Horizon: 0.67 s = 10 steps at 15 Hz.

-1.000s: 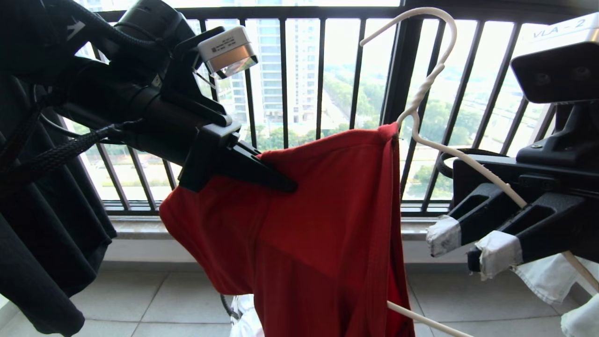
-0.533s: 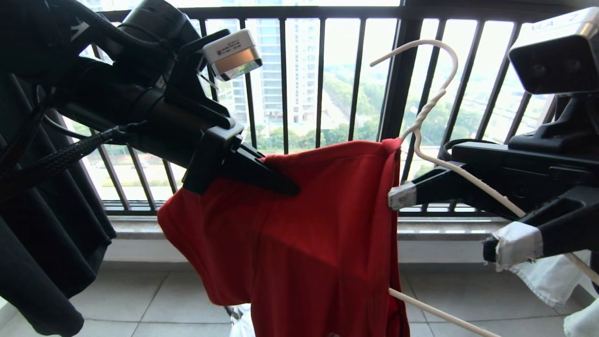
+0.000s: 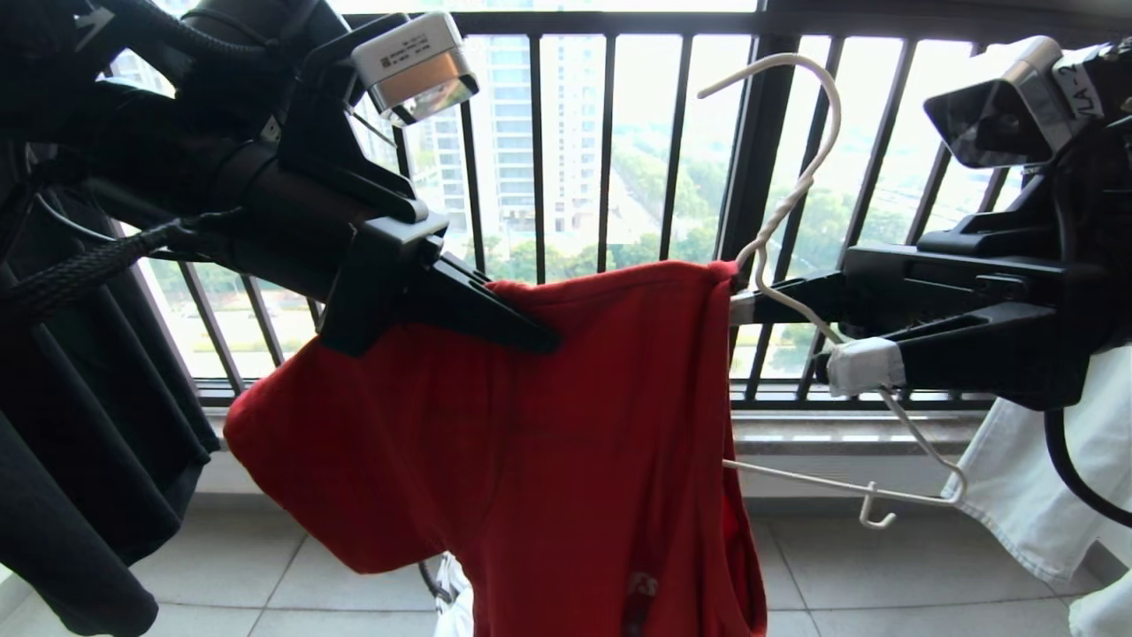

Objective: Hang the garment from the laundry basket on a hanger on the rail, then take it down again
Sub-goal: Hang the clothes on the clothes rack

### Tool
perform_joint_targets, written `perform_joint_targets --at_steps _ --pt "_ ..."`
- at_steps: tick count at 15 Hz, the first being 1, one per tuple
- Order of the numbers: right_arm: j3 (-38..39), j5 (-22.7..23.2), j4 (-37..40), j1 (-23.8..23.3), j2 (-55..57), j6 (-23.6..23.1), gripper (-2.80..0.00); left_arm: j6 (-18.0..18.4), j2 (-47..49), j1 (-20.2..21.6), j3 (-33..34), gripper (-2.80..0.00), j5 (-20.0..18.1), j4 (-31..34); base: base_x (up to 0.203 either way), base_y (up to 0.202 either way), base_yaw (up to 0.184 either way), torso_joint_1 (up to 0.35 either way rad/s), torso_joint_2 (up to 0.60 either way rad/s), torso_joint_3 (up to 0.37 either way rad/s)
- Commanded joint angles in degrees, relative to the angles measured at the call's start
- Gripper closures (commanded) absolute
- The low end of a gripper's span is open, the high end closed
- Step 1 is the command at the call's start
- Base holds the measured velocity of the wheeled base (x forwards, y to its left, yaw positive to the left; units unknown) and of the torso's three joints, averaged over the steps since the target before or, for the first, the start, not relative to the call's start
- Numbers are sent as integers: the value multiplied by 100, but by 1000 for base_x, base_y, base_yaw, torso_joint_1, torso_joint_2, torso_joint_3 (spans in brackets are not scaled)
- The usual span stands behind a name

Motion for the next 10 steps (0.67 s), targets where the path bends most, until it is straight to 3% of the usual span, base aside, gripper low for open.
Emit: perform_joint_targets --at_steps 1,6,10 --pt "6 21 268 -300 29 1 -280 -6 -143 -8 -5 0 -35 29 0 0 0 0 0 0" --pt "4 -28 669 -1357 83 34 -280 -299 -456 39 55 0 -30 46 0 0 0 0 0 0" --pt "-171 -70 752 -2012 -373 706 -280 -457 -435 381 172 0 -35 41 0 0 0 0 0 0"
